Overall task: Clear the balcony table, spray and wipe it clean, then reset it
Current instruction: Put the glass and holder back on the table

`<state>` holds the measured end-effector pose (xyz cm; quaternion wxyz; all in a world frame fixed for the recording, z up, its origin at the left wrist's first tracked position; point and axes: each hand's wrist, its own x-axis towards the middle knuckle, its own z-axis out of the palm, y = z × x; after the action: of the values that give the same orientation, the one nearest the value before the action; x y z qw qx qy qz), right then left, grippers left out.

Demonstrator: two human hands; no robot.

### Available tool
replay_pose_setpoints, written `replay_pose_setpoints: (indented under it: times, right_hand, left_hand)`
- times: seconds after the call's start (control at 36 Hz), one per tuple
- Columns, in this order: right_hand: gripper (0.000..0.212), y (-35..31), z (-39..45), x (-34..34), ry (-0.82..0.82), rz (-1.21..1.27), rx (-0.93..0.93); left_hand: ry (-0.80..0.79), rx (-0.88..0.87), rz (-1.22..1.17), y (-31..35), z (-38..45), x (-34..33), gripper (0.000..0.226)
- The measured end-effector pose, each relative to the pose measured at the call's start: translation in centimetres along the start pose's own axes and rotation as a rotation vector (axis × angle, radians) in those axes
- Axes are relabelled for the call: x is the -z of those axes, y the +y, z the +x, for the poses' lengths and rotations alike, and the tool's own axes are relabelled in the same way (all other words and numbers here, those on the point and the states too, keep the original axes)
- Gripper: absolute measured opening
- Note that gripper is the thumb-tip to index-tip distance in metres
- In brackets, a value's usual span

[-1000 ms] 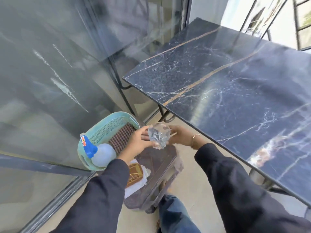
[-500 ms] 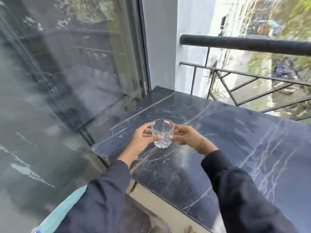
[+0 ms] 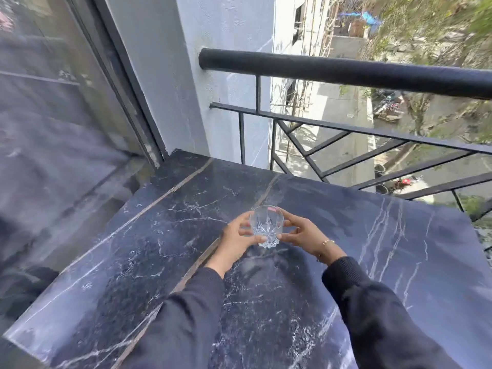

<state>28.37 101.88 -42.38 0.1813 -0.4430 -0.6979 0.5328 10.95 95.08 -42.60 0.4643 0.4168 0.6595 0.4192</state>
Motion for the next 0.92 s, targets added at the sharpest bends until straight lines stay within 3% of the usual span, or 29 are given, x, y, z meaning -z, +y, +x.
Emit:
replay_pose_setpoints:
  times: [0.36, 0.44, 0.61, 0.69, 0.78, 0.92]
  right_hand:
    - [0.086, 3.1, -1.6, -1.0, 0.108, 0.020, -0.060]
    - [0.089, 2.9, -2.7, -1.5, 0.221, -0.002, -0.091]
    - [0.072, 1.7, -6.6, -4.9, 0.538, 0.003, -0.116]
    - [0.064, 0.5, -9.5, -8.7, 0.593, 0.009, -0.085]
    - [0.057, -1.3, -12.7, -14.4, 0.553, -0.002, -0.033]
    - [0.050, -3.3, -18.0, -24.8, 0.328, 0.006, 0.031]
  left_hand:
    - [-0.001, 0.042, 0.052, -1.4, -1.5, -2.8, 0.077]
    - [0.034, 0.010, 0.095, -1.3, -3.0, -2.9, 0.084]
    - [0.205, -0.046, 0.102, -2.6, -9.5, -0.9, 0.053]
    - [0.323, -0.028, 0.091, -5.2, -14.4, 1.5, 0.047]
    - [0.446, 0.008, 0.093, -8.6, -20.3, 5.0, 0.034]
    - [0.634, 0.134, 0.102, -15.0, -31.0, 9.9, 0.028]
